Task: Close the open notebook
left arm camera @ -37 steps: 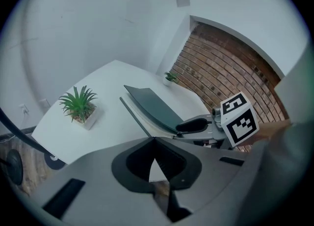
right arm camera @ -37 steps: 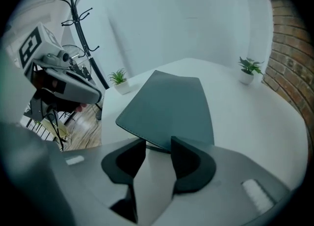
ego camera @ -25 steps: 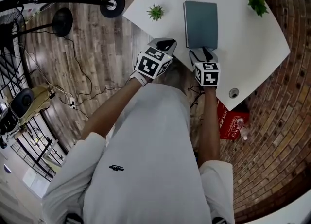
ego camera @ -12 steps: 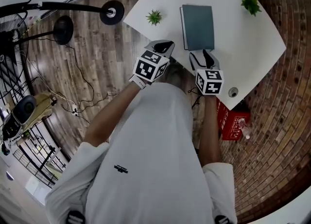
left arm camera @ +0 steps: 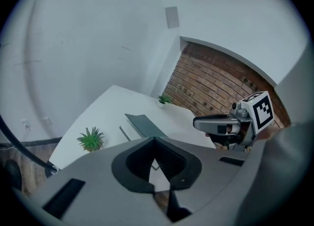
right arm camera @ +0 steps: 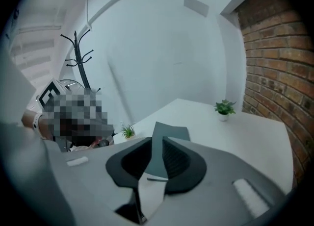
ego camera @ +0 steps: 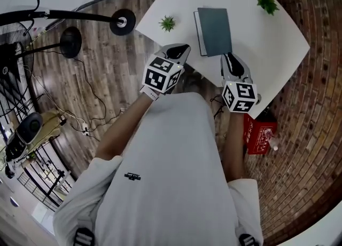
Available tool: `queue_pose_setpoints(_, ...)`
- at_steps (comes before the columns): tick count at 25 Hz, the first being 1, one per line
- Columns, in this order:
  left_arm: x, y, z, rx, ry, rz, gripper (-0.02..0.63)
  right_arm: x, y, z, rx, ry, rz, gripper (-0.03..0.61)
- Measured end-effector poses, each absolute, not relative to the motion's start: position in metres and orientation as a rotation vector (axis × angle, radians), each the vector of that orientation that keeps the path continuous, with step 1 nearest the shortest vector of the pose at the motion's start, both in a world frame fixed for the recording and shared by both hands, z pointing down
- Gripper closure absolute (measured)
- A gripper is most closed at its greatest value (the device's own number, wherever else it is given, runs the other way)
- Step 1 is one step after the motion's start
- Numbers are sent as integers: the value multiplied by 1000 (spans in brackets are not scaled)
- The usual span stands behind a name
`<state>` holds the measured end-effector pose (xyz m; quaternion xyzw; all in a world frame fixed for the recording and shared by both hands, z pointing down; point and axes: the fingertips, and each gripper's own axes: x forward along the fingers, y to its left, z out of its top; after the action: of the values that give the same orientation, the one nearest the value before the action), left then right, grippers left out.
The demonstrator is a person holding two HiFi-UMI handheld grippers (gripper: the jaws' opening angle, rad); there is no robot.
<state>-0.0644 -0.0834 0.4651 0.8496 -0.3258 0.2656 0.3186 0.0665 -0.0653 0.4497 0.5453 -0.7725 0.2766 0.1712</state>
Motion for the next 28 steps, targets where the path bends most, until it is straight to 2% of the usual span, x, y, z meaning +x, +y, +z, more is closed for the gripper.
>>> queue_pose_setpoints(3, -64, -87, 447, 2269, -865, 680, 604, 76, -67, 428, 1615, -2205, 750, 530)
queue_pose_setpoints(9, -64, -93, 408, 2344, -879, 625, 604, 97, -66, 384, 1751, -2219, 668, 567)
queue_pose_setpoints(28, -64, -96, 272, 2589, -974, 315, 604, 135, -39, 238, 2041, -2279, 240, 568)
